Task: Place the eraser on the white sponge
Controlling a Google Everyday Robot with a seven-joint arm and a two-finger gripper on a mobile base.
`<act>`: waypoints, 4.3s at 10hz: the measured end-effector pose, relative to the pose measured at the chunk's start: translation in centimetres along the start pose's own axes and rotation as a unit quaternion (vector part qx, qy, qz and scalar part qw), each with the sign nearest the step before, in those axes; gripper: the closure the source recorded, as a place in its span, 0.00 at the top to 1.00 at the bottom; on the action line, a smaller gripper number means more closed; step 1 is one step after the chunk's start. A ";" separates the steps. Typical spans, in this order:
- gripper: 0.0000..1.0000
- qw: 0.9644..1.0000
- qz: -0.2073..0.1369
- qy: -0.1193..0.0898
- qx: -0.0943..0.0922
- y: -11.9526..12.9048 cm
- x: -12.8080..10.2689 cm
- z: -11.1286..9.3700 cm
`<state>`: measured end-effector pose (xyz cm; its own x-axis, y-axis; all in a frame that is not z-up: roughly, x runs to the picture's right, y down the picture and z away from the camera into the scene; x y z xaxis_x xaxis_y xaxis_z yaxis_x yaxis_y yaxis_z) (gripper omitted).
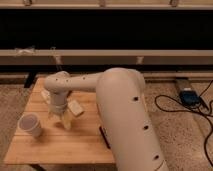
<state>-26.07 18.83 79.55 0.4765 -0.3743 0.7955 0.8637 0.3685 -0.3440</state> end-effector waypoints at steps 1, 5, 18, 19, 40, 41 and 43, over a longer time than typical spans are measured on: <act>0.80 1.000 0.000 0.000 0.000 0.0 0.0 0.0; 0.80 0.999 -0.049 0.018 -0.005 1.5 1.2 -2.4; 0.80 0.971 -0.230 0.039 -0.052 23.2 11.3 -9.3; 0.80 0.970 -0.234 0.028 -0.065 23.9 11.6 -7.8; 0.01 0.955 -0.263 -0.065 -0.118 26.0 11.6 0.5; 0.00 0.954 -0.269 -0.058 -0.114 25.1 10.8 -0.4; 0.00 0.952 -0.283 -0.045 -0.106 23.4 9.6 -2.1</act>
<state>-0.90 22.07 78.06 -0.0825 -0.3830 0.9201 0.9963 -0.0545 0.0667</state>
